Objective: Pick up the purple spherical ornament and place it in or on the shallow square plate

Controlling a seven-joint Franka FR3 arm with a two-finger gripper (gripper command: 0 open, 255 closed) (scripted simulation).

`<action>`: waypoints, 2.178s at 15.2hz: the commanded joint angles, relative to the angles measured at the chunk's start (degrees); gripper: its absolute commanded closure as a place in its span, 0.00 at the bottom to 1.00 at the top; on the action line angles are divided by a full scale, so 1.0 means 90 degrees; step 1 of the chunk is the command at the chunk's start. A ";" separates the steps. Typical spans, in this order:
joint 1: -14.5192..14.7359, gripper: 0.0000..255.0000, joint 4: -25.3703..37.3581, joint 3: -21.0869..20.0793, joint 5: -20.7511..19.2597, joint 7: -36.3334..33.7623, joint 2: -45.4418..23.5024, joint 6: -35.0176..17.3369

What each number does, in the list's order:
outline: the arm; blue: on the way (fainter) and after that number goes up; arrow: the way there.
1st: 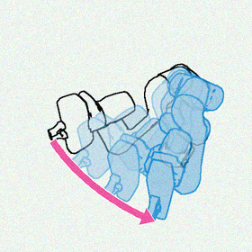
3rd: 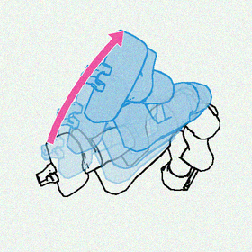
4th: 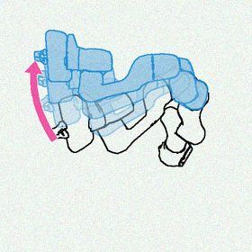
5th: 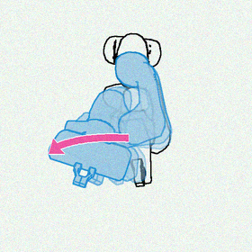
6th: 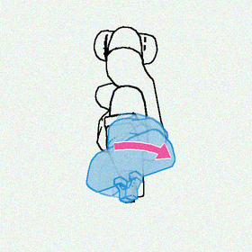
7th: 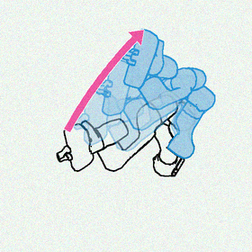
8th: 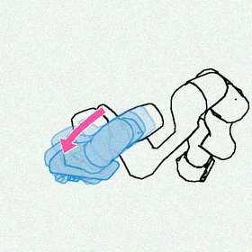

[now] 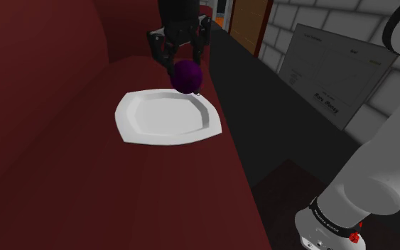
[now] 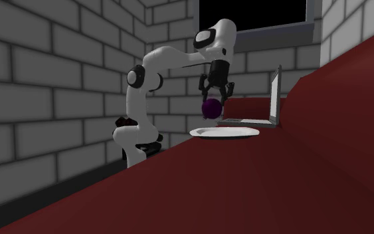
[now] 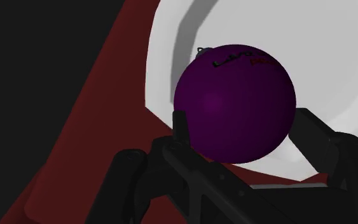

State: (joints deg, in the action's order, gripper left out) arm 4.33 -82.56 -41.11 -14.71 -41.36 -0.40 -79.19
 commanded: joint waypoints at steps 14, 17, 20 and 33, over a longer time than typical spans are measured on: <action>0.0200 1.00 -0.1093 -0.0203 0.0087 -0.0675 0.0043 -0.0927; 0.0198 1.00 -0.1138 -0.0199 0.0094 -0.0677 0.0054 -0.0965; 0.0199 1.00 -0.1137 -0.0198 0.0094 -0.0677 0.0054 -0.0964; 0.0447 0.00 0.0111 -0.0393 -0.0233 -0.0853 -0.0426 0.0011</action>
State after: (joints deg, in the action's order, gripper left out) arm 8.14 -82.45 -44.50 -16.65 -48.87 -3.99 -79.92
